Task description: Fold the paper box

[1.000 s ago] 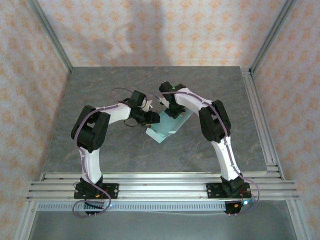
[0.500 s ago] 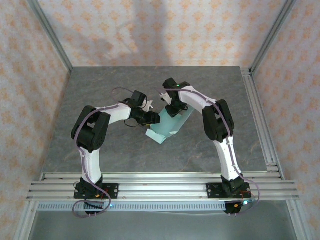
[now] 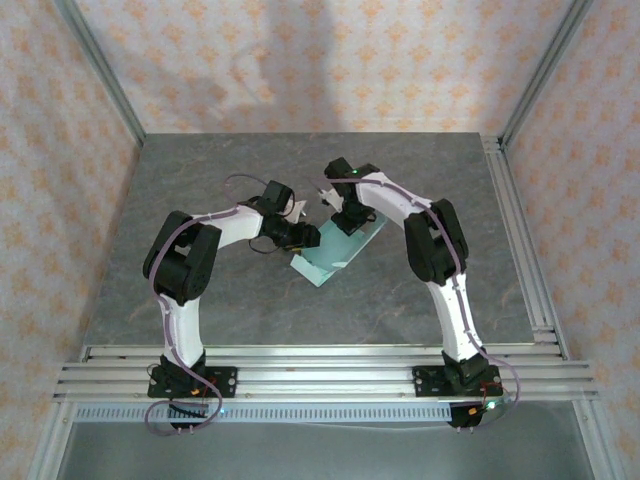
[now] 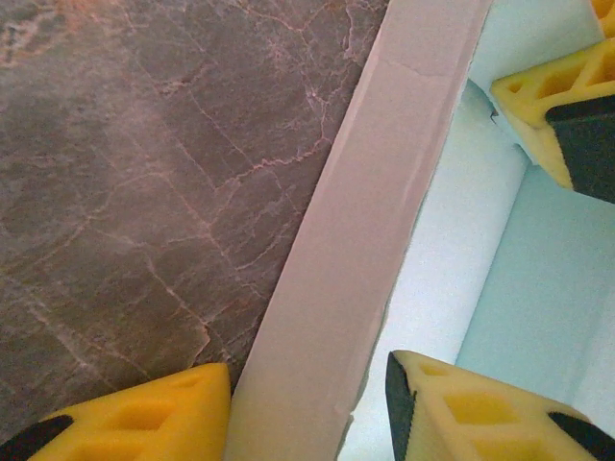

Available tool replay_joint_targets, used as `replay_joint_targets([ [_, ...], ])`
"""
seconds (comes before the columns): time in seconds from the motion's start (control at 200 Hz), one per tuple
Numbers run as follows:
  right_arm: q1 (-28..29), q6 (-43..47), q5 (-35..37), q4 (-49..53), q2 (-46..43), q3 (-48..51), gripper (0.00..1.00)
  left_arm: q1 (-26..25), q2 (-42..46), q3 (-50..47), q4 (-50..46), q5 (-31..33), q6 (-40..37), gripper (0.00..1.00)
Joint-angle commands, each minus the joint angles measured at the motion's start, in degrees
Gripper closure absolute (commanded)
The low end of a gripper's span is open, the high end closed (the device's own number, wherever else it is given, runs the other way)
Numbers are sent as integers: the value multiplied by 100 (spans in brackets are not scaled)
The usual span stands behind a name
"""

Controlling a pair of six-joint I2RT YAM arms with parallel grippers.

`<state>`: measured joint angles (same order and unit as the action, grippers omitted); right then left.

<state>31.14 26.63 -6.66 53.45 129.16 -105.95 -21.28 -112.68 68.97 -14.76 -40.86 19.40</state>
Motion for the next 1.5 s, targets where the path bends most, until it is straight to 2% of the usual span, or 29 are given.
replay_joint_targets([
  [0.0, 109, -126, 801, -325, 98, 291, 93, -61, -33, 121, -236, -114, -32, 53],
  [0.135, 196, -198, 1134, -568, 127, 536, 93, -60, 51, 75, -167, -70, 14, 53],
  [0.27, 184, -229, 966, -804, -97, 608, 93, -58, 287, -91, -65, 171, 35, 51],
  [0.526, 38, -606, 814, -1020, -314, 419, 92, -25, 1536, -655, 251, 1203, 186, 31],
  [0.676, 26, 264, 332, -1038, -243, 495, 91, 82, 2117, -916, 303, 1467, 211, 23],
  [0.866, 34, 1507, -393, -693, 103, -178, 89, 379, 2202, -1175, 242, 1364, 289, 19],
  [0.936, 35, 1598, -422, -561, 178, -555, 84, 492, 2165, -1293, 333, 1245, 388, 19],
  [1.081, 26, 1588, -370, -652, -17, -848, 51, 605, 1933, -1275, 416, 1060, 483, 18],
  [1.101, 30, 1541, -384, -695, -91, -840, 44, 613, 1884, -1251, 421, 1025, 475, 18],
  [1.151, 26, 1366, -498, -786, -301, -785, 36, 615, 1779, -1160, 437, 955, 485, 18],
  [1.196, 7, 1156, -617, -938, -537, -659, 32, 611, 1663, -1058, 448, 869, 503, 18],
  [1.316, -175, -3, -780, -1663, -1405, 48, 30, 616, 1332, -754, 440, 663, 511, 17],
  [1.376, -365, -721, -884, -2197, -1966, 675, 30, 607, 1141, -592, 416, 505, 515, 18],
  [1.496, -908, -2286, -628, -3360, -3225, 2203, 31, 544, 845, -324, 341, 263, 491, 20],
])
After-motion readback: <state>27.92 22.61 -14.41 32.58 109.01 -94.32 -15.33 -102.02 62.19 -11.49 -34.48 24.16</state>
